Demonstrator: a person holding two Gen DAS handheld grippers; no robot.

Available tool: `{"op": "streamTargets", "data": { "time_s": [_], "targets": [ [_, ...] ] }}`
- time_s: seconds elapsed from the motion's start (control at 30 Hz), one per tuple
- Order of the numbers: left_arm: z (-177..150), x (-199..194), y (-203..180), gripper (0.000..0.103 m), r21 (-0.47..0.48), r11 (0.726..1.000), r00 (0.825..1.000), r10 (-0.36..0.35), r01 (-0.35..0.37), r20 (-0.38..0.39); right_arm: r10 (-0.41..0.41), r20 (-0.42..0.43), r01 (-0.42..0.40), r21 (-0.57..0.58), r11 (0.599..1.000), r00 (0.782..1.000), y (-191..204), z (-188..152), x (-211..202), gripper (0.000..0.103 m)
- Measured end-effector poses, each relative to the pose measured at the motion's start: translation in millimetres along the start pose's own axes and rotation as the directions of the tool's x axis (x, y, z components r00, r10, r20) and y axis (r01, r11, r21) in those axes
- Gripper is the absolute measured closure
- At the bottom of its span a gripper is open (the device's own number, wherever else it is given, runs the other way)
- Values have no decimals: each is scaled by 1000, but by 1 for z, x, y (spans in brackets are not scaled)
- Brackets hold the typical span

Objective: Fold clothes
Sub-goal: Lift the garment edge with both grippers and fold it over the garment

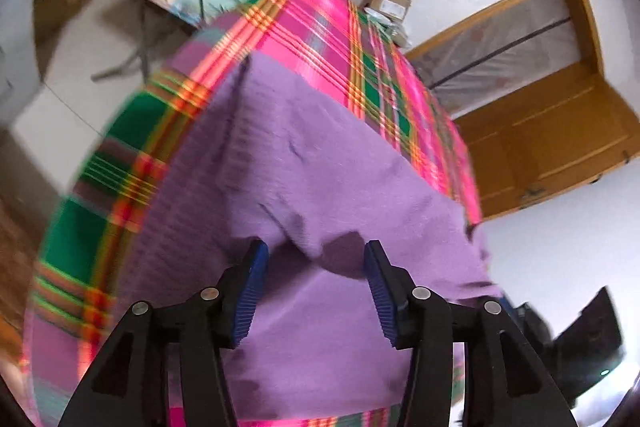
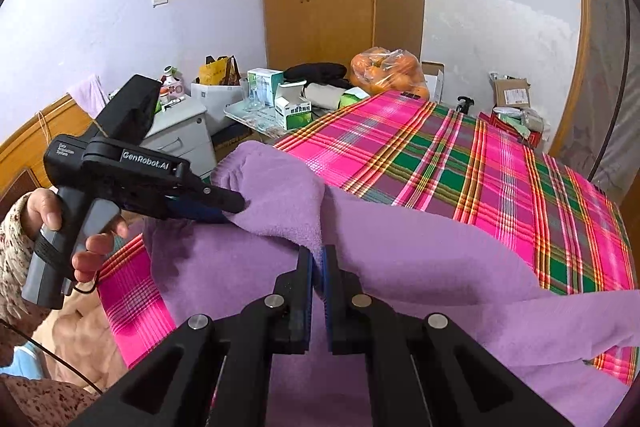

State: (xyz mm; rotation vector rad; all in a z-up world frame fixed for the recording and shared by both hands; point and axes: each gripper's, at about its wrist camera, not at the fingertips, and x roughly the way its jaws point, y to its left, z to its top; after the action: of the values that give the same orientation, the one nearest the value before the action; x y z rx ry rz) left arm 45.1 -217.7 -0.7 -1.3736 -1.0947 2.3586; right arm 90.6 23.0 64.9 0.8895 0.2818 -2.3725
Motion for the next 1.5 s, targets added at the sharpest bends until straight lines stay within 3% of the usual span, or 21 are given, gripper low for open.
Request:
{"op": "streamTargets", "data": {
  "time_s": [0.13, 0.4, 0.5, 0.57, 0.67, 0.97, 1.23, 1.5],
  "targets": [
    [2, 12, 2, 50, -72, 996, 999, -46, 45, 0, 2, -1, -2, 9, 1000, 1000, -2, -2, 1, 98],
    [5, 4, 20, 53, -278, 958, 989, -31, 71, 145, 1, 3, -1, 34, 999, 1000, -5, -5, 1, 98],
    [5, 1, 24, 67, -309, 949, 986, -2, 54, 165, 2, -1, -1, 39, 999, 1000, -6, -8, 2, 98],
    [8, -5, 27, 83, -320, 946, 982, 18, 44, 186, -2, -6, 3, 35, 999, 1000, -5, -10, 3, 98],
    [6, -18, 29, 90, -323, 945, 973, 32, 44, 228, 6, -8, -5, 37, 999, 1000, -5, -12, 4, 98],
    [-4, -71, 8, 91, -225, 971, 951, -1, 74, 310, -1, 46, -1, 37, 999, 999, 1, -2, -15, 98],
    [-14, -90, 0, 91, -153, 987, 946, 9, 43, 324, 9, 82, -11, 23, 1000, 997, 12, 5, -38, 98],
    [-31, -92, 15, 91, -152, 988, 955, 39, 6, 294, 33, 36, -34, 17, 999, 999, 26, -13, -42, 98]
  ]
}}
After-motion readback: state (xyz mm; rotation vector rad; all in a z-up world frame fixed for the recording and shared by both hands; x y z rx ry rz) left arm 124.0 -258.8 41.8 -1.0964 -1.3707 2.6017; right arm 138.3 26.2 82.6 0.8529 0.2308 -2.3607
